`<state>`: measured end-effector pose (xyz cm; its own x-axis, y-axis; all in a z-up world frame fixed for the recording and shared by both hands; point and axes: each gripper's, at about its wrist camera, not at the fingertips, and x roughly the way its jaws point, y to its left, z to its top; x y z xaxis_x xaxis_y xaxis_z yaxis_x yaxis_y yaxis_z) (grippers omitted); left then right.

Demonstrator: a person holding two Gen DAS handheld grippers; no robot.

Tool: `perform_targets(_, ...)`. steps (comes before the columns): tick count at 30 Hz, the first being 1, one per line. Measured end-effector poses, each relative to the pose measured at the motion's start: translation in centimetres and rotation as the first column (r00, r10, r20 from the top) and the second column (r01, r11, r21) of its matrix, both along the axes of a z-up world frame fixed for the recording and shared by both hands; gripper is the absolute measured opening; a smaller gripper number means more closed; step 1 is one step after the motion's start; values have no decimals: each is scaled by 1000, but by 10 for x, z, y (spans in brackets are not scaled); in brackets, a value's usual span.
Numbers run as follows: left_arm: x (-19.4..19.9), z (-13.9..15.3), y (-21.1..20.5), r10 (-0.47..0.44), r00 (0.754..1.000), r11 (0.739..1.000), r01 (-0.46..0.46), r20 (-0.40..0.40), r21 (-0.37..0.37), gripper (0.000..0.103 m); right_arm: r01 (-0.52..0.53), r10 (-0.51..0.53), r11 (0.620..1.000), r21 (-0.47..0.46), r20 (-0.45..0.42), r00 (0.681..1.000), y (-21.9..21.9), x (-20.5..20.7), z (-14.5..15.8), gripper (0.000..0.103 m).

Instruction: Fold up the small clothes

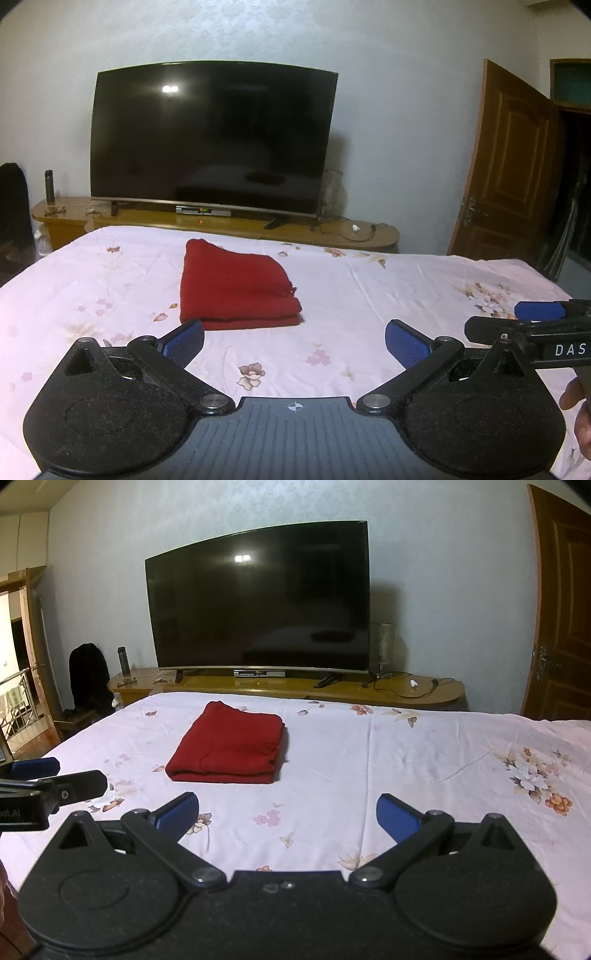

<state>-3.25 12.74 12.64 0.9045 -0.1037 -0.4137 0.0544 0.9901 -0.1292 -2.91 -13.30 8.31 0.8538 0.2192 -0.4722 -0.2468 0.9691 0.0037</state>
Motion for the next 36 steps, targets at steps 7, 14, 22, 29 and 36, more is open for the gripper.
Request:
perform_targets(7, -2, -1, -1, 1, 1000, 1000, -1, -3, -1, 103, -5, 5, 1000, -1, 2, 1000, 4, -1, 0, 102)
perform_targets(14, -2, 0, -2, 0, 1000, 1000, 0, -3, 1, 103, -9, 9, 1000, -3, -6, 1000, 3, 0, -1, 102)
perform_targets(22, -4, 0, -7, -10, 1000, 1000, 10, 5, 3, 103, 2, -2, 1000, -2, 4, 1000, 0, -2, 1, 102)
perform_targets(29, -6, 0, -7, -18, 1000, 1000, 18, 8, 11, 103, 4, -4, 1000, 0, 8, 1000, -2, -4, 1, 102)
perform_targets(36, -5, 0, -7, -22, 1000, 1000, 22, 7, 10, 103, 10, -10, 1000, -3, 6, 1000, -2, -5, 1, 102)
